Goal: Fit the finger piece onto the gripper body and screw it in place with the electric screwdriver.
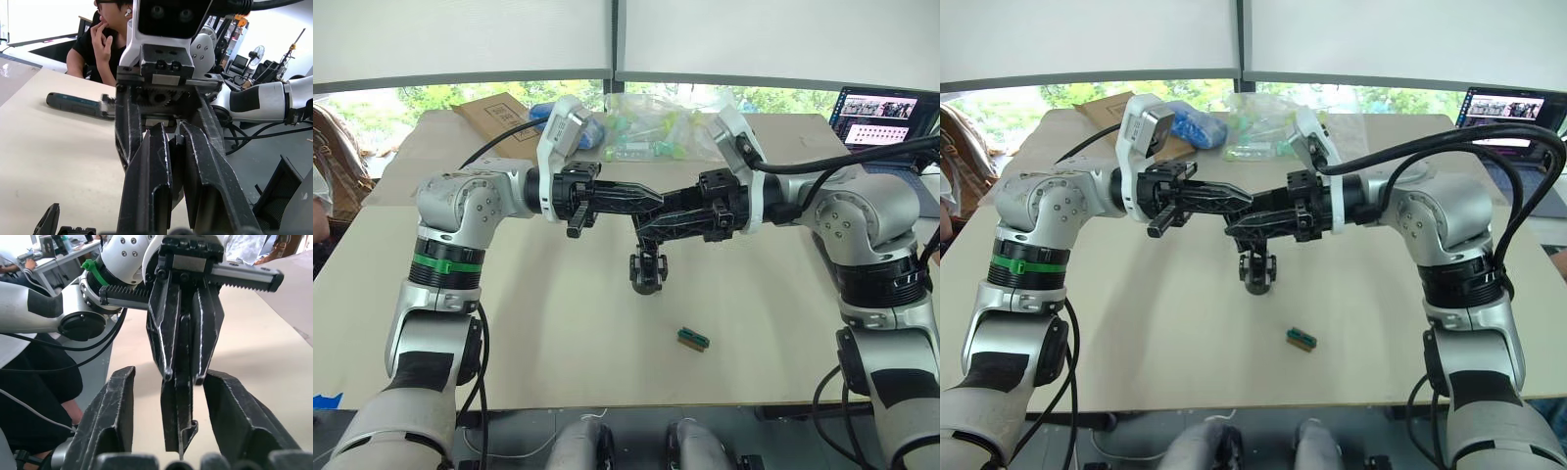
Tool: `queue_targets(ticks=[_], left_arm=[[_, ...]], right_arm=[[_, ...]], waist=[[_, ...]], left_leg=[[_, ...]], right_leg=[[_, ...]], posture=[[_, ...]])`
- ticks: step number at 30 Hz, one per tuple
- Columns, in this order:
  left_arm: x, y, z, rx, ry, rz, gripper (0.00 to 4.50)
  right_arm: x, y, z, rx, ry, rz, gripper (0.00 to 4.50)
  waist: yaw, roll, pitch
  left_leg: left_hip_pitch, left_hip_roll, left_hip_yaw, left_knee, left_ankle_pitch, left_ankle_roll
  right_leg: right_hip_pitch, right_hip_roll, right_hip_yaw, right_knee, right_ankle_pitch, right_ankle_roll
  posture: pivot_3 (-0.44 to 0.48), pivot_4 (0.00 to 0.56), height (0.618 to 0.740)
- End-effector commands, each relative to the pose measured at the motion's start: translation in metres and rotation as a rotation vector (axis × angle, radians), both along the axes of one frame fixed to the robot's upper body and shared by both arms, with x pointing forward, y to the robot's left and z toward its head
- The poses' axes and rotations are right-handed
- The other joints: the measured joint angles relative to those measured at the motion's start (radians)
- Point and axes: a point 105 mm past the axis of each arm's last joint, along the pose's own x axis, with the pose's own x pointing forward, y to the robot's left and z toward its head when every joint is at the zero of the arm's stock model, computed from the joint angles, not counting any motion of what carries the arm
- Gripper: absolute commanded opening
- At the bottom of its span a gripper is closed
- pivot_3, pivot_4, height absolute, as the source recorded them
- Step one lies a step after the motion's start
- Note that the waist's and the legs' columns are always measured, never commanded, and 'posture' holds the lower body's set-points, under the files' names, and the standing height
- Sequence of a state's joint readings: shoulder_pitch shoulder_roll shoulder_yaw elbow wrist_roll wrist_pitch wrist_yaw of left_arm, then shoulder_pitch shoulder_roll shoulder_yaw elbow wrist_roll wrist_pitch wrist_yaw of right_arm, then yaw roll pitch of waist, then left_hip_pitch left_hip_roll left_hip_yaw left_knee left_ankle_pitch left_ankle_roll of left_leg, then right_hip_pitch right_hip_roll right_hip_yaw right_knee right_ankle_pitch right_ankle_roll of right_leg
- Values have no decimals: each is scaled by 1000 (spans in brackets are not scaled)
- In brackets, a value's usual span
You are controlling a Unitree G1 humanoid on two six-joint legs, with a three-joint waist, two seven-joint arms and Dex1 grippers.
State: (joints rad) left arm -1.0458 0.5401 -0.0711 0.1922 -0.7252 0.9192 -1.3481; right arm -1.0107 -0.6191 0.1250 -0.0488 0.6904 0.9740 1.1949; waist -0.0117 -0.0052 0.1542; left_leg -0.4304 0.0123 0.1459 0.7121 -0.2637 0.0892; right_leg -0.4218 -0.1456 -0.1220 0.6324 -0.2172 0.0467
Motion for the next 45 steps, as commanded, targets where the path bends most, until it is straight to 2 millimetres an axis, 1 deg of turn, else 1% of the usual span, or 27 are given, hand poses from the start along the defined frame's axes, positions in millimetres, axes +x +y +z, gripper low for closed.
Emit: queue_targets(ticks=[1, 3, 9, 10, 11, 12, 13, 17, 18, 19, 20, 22, 23, 25, 26, 30, 32, 34, 39, 44, 45], left_arm=[[-5, -2, 8, -5, -52, -25, 0], [-5, -2, 7, -4, -52, -26, 0], [-3, -2, 7, 9, -45, -14, 0], [-3, 0, 6, 16, -52, -19, 1033], [-4, 3, 5, 24, -64, -26, 1236], [-4, 9, 0, 52, -84, -32, 1713], [-3, 15, -5, 83, -107, -35, 2096], [15, 44, -49, 295, -261, 28, 3925], [19, 48, -57, 324, -288, 39, 4391], [21, 51, -61, 338, -301, 42, 4500], [23, 53, -69, 363, -313, 46, 4500], [26, 57, -90, 419, -343, 45, 4500], [30, 57, -107, 464, -391, 53, 4500], [35, 55, -128, 501, -442, 65, 4500], [38, 52, -134, 500, -449, 76, 4500], [53, 25, -159, 440, -473, 177, 4500], [58, 16, -164, 418, -483, 213, 4500], [61, 8, -166, 383, -458, 241, 4500], [57, -7, -172, 333, -396, 216, 4500], [59, -21, -175, 293, -411, 234, 4500], [59, -23, -176, 292, -410, 234, 4251]], right_arm=[[-7, 1, 16, 28, -50, 37, 879], [-7, 1, 16, 26, -54, 40, 315], [-5, 0, 13, 24, -69, 26, 316], [-5, -1, 12, 24, -74, 21, 316], [-4, -2, 11, 24, -79, 17, 316], [-4, -3, 9, 25, -86, 11, 316], [-4, -3, 8, 26, -91, 6, 316], [-4, -11, -5, 0, -164, -11, 316], [-4, -12, -8, -6, -176, -16, 316], [-4, -14, -11, -10, -183, -21, 316], [-4, -15, -14, -17, -193, -29, 316], [-3, -19, -23, -33, -215, -42, 316], [-3, -21, -28, -35, -220, -54, 316], [-2, -23, -33, -34, -224, -69, 316], [-2, -24, -35, -33, -224, -74, 316], [-6, -26, -43, -29, -209, -88, 316], [-8, -26, -45, -31, -207, -88, 316], [-11, -27, -47, -32, -204, -86, 316], [-13, -30, -51, -34, -200, -91, 316], [-10, -31, -59, -20, -210, -103, 316], [-10, -30, -60, -13, -221, -102, 316]], waist=[[0, 0, 0], [0, 0, 0], [0, 0, 0], [0, 0, 0], [0, 0, 0], [0, 0, 0], [-1, 0, 0], [-2, 0, 0], [-2, 0, 0], [1, 0, 0], [2, 0, 0], [5, 0, 0], [5, 0, 0], [7, 0, 0], [7, 0, 0], [12, -1, 0], [13, -1, 0], [12, -1, 0], [12, -1, 0], [17, -1, 0], [17, -1, 0]], left_leg=[[0, 0, 0, 0, 0, 0], [0, 0, 0, 0, 0, 0], [0, 0, 0, 0, 0, 0], [0, 0, 0, 0, 0, 0], [0, 0, 0, 0, 0, 0], [0, 0, 0, 0, 0, 0], [0, 0, 0, 0, 0, 0], [1, 0, 1, -1, 0, 0], [1, 0, 1, -1, 0, 0], [1, 0, 1, 0, 0, 0], [0, 0, 1, 0, 0, 0], [-2, 0, 1, 1, 0, 0], [-2, 0, 0, 1, 0, 0], [-2, -1, 0, 1, 0, 0], [-2, 0, 0, 1, 0, 0], [-2, 0, 0, 3, 0, 0], [-2, 0, 0, 3, 0, 0], [-2, 0, 0, 3, 0, 1], [-2, 0, 0, 3, 0, 1], [-2, 0, 0, 3, -1, 2], [-2, 0, 0, 3, -1, 2]], right_leg=[[0, 0, 0, 0, 0, 0], [0, 0, 0, 0, 0, 0], [0, 0, 0, 0, 0, 0], [0, 0, 0, 0, 0, 0], [0, 0, 0, 0, 0, 0], [0, 0, 0, 0, 0, 0], [0, 0, 0, 0, 0, 0], [0, 0, 0, 0, 0, 0], [0, 0, 0, -1, 0, 0], [0, 0, 0, -1, 0, 0], [0, 0, 0, -1, 0, 0], [-1, 0, 0, -1, 0, 0], [-1, 0, -1, -1, 0, 0], [-1, -1, -1, -2, 0, 0], [-1, -1, -1, -2, 0, 0], [-2, -1, -1, -2, 0, 0], [-1, -1, -1, -2, 0, 0], [-1, -1, -1, -2, 1, 0], [-2, -1, -1, -2, 1, 0], [-1, -2, -1, -2, 1, 0], [-1, -2, -1, -2, 1, 0]], posture=[[0, 150, 732], [0, 150, 732], [0, 150, 732], [0, 150, 732], [0, 150, 732], [0, 150, 732], [0, 150, 732], [0, 150, 732], [0, 150, 732], [0, 150, 732], [0, 150, 732], [0, 150, 732], [0, 150, 732], [0, 150, 732], [0, 150, 732], [0, 150, 732], [0, 150, 732], [0, 150, 732], [0, 150, 732], [0, 150, 732], [0, 150, 732]])
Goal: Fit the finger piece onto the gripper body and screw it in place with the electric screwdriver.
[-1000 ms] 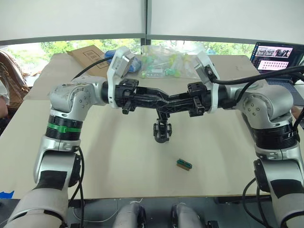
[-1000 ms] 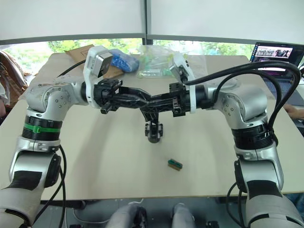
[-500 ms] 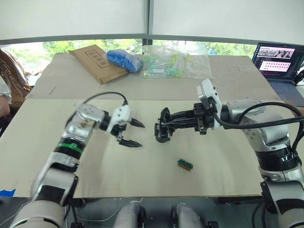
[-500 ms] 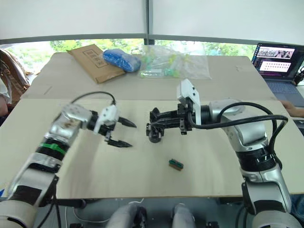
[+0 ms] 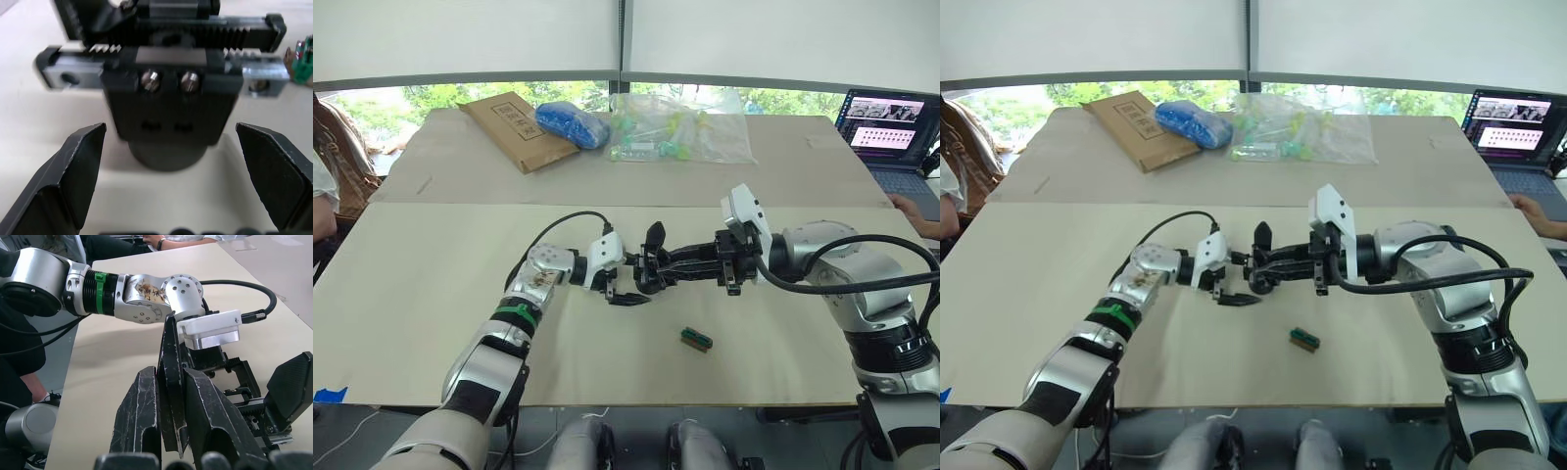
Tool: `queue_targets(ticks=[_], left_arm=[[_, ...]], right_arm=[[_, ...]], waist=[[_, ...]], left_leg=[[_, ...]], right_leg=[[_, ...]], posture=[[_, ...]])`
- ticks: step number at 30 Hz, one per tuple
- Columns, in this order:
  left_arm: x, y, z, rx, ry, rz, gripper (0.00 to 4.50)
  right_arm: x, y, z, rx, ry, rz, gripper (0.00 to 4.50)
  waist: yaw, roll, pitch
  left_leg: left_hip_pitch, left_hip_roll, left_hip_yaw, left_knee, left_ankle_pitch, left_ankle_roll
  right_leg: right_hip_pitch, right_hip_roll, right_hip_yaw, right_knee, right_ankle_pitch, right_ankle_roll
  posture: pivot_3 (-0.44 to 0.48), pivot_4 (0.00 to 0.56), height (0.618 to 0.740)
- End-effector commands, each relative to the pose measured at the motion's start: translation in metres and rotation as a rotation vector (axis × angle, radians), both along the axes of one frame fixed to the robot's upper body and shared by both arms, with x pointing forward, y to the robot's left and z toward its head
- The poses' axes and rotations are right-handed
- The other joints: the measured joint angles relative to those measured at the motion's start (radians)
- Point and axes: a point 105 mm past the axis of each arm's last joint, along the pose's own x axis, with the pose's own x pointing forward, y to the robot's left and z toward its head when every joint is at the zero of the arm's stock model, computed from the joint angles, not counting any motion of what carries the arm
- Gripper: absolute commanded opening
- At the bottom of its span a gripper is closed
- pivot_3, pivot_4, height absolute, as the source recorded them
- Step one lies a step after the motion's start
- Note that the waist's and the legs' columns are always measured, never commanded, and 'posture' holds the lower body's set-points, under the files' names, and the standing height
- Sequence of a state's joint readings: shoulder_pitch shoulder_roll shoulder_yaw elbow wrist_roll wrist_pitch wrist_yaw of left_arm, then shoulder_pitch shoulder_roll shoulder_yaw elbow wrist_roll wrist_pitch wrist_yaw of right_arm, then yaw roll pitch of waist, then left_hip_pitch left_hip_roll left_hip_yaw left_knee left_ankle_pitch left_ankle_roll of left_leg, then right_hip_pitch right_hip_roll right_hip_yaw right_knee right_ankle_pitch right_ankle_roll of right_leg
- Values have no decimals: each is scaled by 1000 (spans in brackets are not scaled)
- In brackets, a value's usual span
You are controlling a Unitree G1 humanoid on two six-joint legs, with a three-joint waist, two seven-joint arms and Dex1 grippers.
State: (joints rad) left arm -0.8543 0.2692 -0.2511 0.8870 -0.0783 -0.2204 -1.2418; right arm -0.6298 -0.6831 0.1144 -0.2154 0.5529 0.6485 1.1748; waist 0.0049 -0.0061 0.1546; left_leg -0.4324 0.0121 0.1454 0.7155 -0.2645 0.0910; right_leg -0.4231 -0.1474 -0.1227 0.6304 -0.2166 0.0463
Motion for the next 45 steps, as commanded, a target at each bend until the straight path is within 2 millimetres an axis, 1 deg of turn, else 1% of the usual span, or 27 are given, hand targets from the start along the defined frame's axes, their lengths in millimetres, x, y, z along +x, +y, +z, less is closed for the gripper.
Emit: queue_targets(ticks=[1, 2, 4, 5, 9, 13, 25, 32, 36, 40, 43, 45], left_arm=[[3, -5, 7, -18, -45, -7, 3949], [1, -5, 4, -13, -40, -20, 3618], [-1, -5, 1, -7, -28, -35, 2651], [-2, -5, 0, -5, -24, -37, 2296], [-3, -6, -2, 4, -21, -48, 2315], [-4, -5, -3, 10, -23, -57, 2315], [-3, -5, 3, 7, -32, -54, 2315], [-3, -4, 3, 5, -27, -54, 2315], [-4, -4, 3, 5, -27, -52, 2315], [-3, -3, 4, 4, -27, -50, 2315], [-3, -2, 4, 6, -26, -51, 2315], [-4, -1, 4, 13, -30, -57, 2315]], right_arm=[[0, 0, 6, 44, -99, 6, 316], [1, 1, 5, 55, -121, 9, 316], [4, 3, 4, 92, -155, 18, 316], [6, 5, 4, 115, -163, 21, 316], [15, 10, 0, 170, -177, 31, 316], [22, 13, -7, 179, -173, 50, 316], [25, 16, -29, 138, -86, 73, 316], [31, 11, -53, 66, 7, 17, 316], [26, 7, -69, 54, 108, 12, 316], [23, 5, -83, 92, 119, 12, 316], [24, 0, -96, 72, 142, 18, 316], [26, -2, -101, 48, 175, 41, 316]], waist=[[1, 0, 0], [0, 0, 0], [-1, 0, 0], [-3, 0, 0], [-4, 0, 0], [-4, 0, 0], [-6, 0, 0], [-7, 0, 0], [-7, 0, 0], [-7, 0, -1], [-10, 0, -2], [-12, 1, -2]], left_leg=[[0, 0, 0, 0, 0, 0], [0, 0, 0, 0, 0, 0], [0, 0, 0, 0, 0, 0], [0, 0, 0, 0, 0, 0], [0, 0, 0, 0, 0, 0], [0, 0, 0, 0, 0, 0], [0, 0, 0, 0, 0, 0], [1, 0, 0, 0, 0, 0], [1, 0, 0, 0, 0, 0], [1, 0, 0, -1, 0, 0], [2, 0, 0, -1, 0, 0], [4, 0, 0, -1, 0, 0]], right_leg=[[0, 0, 0, 0, 0, 0], [0, 0, 0, 0, 0, 0], [0, 0, 0, 0, 0, 0], [0, 0, 0, 0, 0, 0], [0, 0, 0, 0, 0, 0], [1, 0, 0, 1, 0, 0], [1, 1, 0, 1, 0, 0], [1, 1, 0, 1, 0, 0], [1, 0, 0, 1, 0, 0], [2, 0, 0, 1, 0, 0], [3, 1, 0, 1, 0, 0], [4, 1, 0, 1, 0, 0]], posture=[[0, 150, 732], [0, 150, 732], [0, 150, 732], [0, 150, 732], [0, 150, 732], [0, 150, 732], [0, 150, 732], [0, 150, 732], [0, 150, 732], [0, 150, 732], [0, 150, 732], [0, 150, 732]])
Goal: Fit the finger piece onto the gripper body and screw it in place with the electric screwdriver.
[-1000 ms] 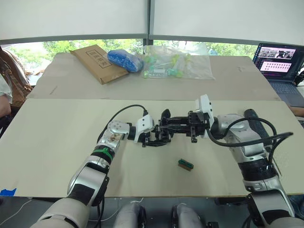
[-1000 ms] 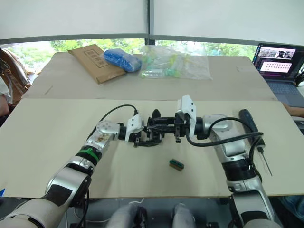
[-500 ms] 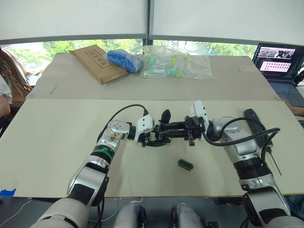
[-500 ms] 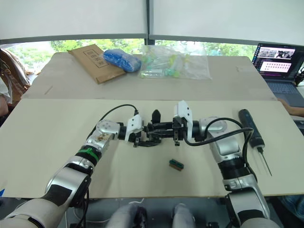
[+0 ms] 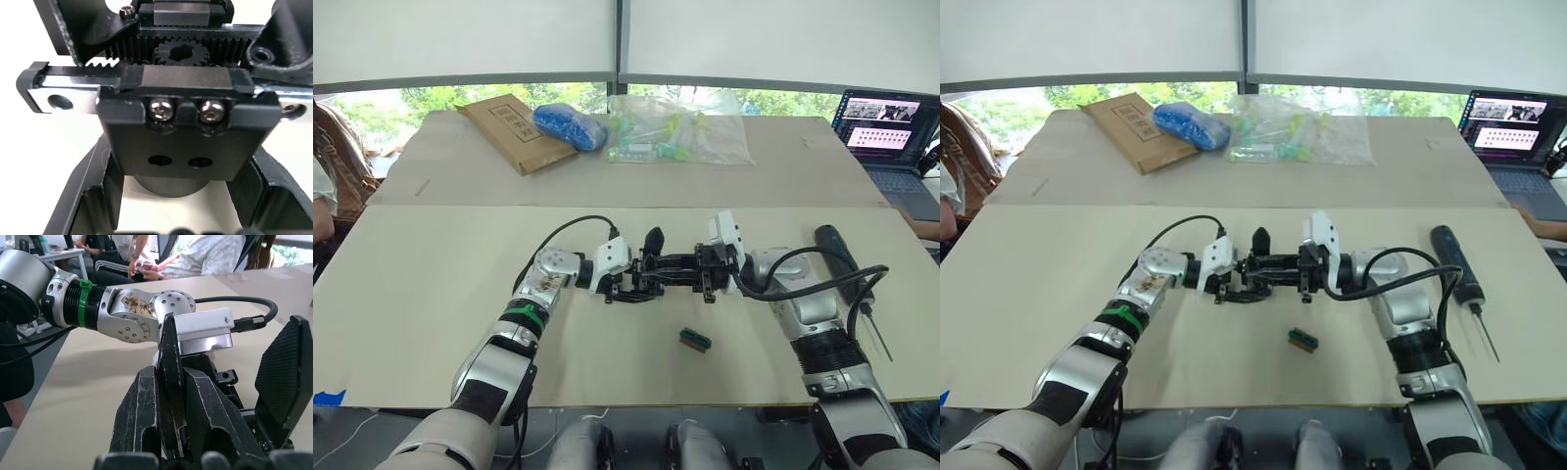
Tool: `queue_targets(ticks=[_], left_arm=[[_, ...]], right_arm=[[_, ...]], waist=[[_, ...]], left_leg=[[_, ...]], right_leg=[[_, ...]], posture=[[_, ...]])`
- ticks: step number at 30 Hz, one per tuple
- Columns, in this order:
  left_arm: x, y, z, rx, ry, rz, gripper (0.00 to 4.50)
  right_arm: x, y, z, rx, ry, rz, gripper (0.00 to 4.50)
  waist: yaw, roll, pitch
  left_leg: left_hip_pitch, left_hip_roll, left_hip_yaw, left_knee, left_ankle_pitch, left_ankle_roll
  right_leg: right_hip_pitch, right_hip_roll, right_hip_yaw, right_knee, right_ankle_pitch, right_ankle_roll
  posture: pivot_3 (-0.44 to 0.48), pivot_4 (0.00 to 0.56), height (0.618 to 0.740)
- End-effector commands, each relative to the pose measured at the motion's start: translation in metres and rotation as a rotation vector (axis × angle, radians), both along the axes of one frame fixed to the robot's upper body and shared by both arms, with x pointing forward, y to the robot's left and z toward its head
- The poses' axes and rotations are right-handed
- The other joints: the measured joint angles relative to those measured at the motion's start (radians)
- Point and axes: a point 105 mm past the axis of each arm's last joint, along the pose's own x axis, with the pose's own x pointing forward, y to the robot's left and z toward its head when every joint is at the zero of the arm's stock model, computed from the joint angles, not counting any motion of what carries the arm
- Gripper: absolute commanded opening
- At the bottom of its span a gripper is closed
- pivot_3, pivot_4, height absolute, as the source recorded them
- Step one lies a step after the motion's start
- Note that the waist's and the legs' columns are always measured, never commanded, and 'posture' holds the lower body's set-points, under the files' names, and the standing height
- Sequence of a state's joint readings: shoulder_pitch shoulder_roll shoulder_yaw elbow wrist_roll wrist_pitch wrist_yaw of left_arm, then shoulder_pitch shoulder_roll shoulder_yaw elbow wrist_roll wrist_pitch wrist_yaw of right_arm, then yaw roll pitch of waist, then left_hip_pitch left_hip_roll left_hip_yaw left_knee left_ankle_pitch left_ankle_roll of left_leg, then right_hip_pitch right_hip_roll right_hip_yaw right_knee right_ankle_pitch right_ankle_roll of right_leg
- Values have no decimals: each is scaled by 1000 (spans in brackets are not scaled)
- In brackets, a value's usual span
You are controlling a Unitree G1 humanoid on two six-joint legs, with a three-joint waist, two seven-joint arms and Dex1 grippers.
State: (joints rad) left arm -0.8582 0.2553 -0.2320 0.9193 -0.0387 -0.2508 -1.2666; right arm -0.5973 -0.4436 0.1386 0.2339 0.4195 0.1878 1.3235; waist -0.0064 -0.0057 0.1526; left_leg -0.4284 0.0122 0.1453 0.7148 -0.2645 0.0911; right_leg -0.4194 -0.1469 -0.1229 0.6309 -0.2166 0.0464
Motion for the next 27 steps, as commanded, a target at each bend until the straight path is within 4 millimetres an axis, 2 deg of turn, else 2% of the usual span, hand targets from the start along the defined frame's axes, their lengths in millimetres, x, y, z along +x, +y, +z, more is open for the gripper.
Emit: queue_targets(ticks=[1, 7, 16, 19, 21, 24, 27], left_arm=[[-2, 0, 9, -6, -30, -35, 2315], [-1, 1, 10, -3, -34, -30, 2315], [-1, 1, 10, -6, -35, -24, 2315], [-1, 1, 9, -5, -33, -24, 2315], [-1, 1, 9, -6, -31, -25, 2315], [-1, 1, 9, -8, -29, -24, 2315], [-1, 1, 9, -9, -26, -23, 2315]], right_arm=[[-3, -12, -50, -139, 183, 13, 316], [-7, -12, -63, -259, 283, 98, 315], [-1, -5, -55, -241, 204, 52, 315], [5, -6, -23, -175, 109, 34, 315], [7, -9, 10, -116, 38, 30, 1335], [5, -22, 56, -78, -79, -5, 2324], [-5, -41, 74, -130, -129, -20, 2352]], waist=[[-2, 0, 0], [-3, 0, -1], [-5, 1, -2], [-5, 1, -2], [-4, 0, -2], [-4, 2, -1], [-2, 2, -1]], left_leg=[[0, 0, 0, 0, 0, 0], [1, 0, 0, -1, 0, 0], [4, 0, 0, -1, 0, 0], [4, 0, 0, -1, 0, 0], [3, 0, 0, -1, 0, 0], [-4, 0, 0, 0, 0, 0], [-4, 0, 0, 0, 0, 0]], right_leg=[[0, 0, 0, 0, 0, 0], [1, 0, 0, 1, 0, 0], [2, -1, 0, 0, 0, 0], [2, -1, 1, 0, 0, 0], [0, -1, 1, 0, 0, 0], [-5, -2, 1, 1, 0, -1], [-5, -1, 0, 0, 0, -1]], posture=[[0, 150, 732], [0, 150, 732], [0, 150, 732], [0, 150, 732], [0, 150, 732], [0, 150, 732], [0, 150, 732]])
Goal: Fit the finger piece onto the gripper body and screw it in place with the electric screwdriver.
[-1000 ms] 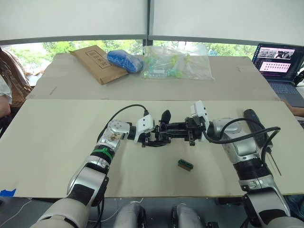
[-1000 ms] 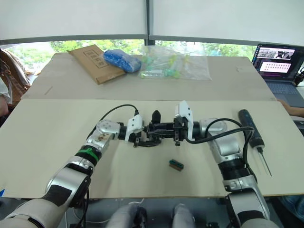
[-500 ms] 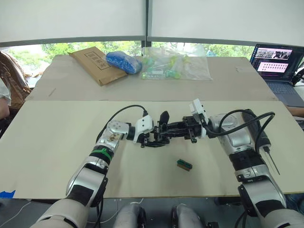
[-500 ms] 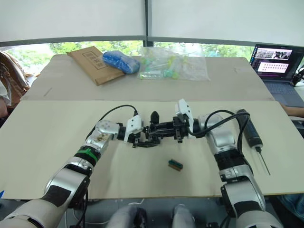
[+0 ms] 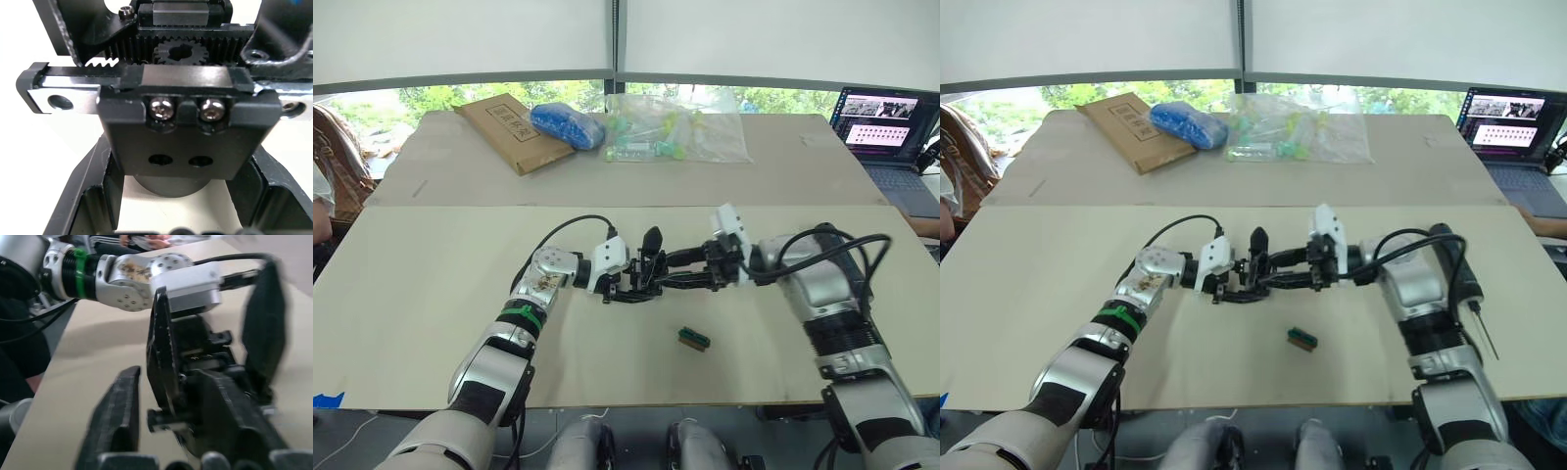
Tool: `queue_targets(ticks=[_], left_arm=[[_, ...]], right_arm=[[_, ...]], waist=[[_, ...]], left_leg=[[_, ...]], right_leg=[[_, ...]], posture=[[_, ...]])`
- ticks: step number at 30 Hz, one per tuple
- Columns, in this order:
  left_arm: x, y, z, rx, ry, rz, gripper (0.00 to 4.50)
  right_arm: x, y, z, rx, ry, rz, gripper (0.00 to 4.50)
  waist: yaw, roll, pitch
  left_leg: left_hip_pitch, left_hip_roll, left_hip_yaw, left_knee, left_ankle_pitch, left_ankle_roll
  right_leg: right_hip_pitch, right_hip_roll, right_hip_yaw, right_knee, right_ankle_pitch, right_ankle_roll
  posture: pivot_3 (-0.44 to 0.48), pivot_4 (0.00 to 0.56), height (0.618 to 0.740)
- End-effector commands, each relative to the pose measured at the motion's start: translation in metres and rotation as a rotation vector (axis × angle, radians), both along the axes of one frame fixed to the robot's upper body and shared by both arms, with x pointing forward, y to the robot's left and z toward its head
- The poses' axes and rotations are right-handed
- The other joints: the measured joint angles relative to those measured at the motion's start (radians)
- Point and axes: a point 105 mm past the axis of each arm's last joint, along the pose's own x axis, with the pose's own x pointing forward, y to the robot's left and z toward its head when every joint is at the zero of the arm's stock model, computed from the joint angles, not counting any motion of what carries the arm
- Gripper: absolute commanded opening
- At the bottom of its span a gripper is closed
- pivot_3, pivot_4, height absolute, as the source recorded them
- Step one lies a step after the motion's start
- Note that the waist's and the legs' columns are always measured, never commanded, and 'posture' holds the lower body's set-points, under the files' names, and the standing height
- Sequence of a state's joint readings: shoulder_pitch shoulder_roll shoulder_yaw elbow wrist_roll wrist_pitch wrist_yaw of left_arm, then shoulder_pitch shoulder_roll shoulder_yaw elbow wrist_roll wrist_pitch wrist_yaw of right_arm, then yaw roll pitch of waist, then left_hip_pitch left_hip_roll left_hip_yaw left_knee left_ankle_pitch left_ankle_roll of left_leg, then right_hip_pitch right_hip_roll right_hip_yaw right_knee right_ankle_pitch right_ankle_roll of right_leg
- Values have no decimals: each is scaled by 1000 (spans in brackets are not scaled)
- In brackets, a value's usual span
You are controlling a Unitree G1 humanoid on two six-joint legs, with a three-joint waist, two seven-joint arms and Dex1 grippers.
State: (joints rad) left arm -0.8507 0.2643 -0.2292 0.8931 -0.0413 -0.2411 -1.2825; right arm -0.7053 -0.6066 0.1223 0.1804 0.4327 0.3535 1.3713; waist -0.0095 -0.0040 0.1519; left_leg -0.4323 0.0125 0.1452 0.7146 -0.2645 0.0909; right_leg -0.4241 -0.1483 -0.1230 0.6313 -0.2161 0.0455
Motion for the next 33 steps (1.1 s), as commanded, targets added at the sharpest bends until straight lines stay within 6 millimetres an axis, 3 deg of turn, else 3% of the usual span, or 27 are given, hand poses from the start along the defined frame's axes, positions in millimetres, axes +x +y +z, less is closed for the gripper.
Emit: queue_targets(ticks=[1, 8, 11, 12, 13, 16, 18, 22, 26, 29, 33], left_arm=[[0, -1, 6, -12, -20, -12, 2315], [-1, 8, -3, 20, 15, 12, 2315], [-5, 22, -5, 39, 33, 9, 3684], [-7, 28, -2, 42, 29, 14, 4210], [-9, 36, 3, 41, 26, 15, 4500], [-30, 57, 36, 2, 32, -12, 4500], [-47, 64, 57, -18, 47, -39, 4500], [-86, 65, 99, -41, 65, -122, 4500], [-121, 65, 131, -33, 125, -200, 4500], [-125, 58, 154, -103, 65, -181, 4500], [-128, 55, 160, -103, 32, -170, 4500]], right_arm=[[-15, -20, 42, -20, -119, 4, 2352], [-29, -73, 52, -199, -90, -158, 2352], [-21, -108, 48, -279, -20, -379, 2352], [-20, -123, 44, -319, 35, -461, 2605], [-21, -140, 39, -367, 81, -534, 2885], [-14, -184, 25, -505, 150, -792, 3889], [-11, -204, 18, -594, 147, -889, 4452], [-8, -236, 5, -663, 223, -1045, 4452], [9, -263, -7, -679, 235, -1185, 4452], [17, -278, -21, -637, 321, -1291, 4452], [24, -278, -30, -579, 416, -1330, 4452]], waist=[[3, 0, 0], [5, -1, 0], [2, -1, 0], [1, -1, 0], [1, -1, 0], [-6, 0, 0], [-7, 0, 1], [-1, 1, 1], [0, 5, 2], [-9, 4, 2], [-7, 6, 3]], left_leg=[[0, 0, 0, 0, 0, 0], [0, 1, -1, 0, 0, 0], [1, 1, -1, 0, 0, 0], [1, 1, 0, 0, 0, 0], [0, 1, -1, 0, 0, 0], [0, 2, -1, -1, 0, 0], [0, 2, -1, -1, 0, 0], [1, 2, -2, 0, 0, 0], [1, 1, -2, 0, 0, 0], [3, 1, -1, 0, 1, -1], [4, 1, 0, -2, 1, -2]], right_leg=[[0, 0, 0, 0, 0, 0], [1, -1, 0, -2, 0, 0], [0, -1, 0, -2, 0, 0], [0, -1, 1, -2, 0, 0], [-1, -2, 1, -2, 0, -1], [-1, -3, 1, -2, 0, -1], [-2, -4, 1, -2, 0, -1], [1, -5, 1, -2, -1, -1], [1, -5, 2, -3, -1, 0], [2, -1, 2, -1, -2, 1], [3, 0, 3, -2, -3, 1]], posture=[[0, 150, 732], [0, 150, 732], [0, 150, 732], [0, 150, 732], [0, 150, 732], [0, 150, 732], [0, 150, 732], [0, 150, 732], [0, 150, 732], [0, 150, 732], [0, 150, 732]])
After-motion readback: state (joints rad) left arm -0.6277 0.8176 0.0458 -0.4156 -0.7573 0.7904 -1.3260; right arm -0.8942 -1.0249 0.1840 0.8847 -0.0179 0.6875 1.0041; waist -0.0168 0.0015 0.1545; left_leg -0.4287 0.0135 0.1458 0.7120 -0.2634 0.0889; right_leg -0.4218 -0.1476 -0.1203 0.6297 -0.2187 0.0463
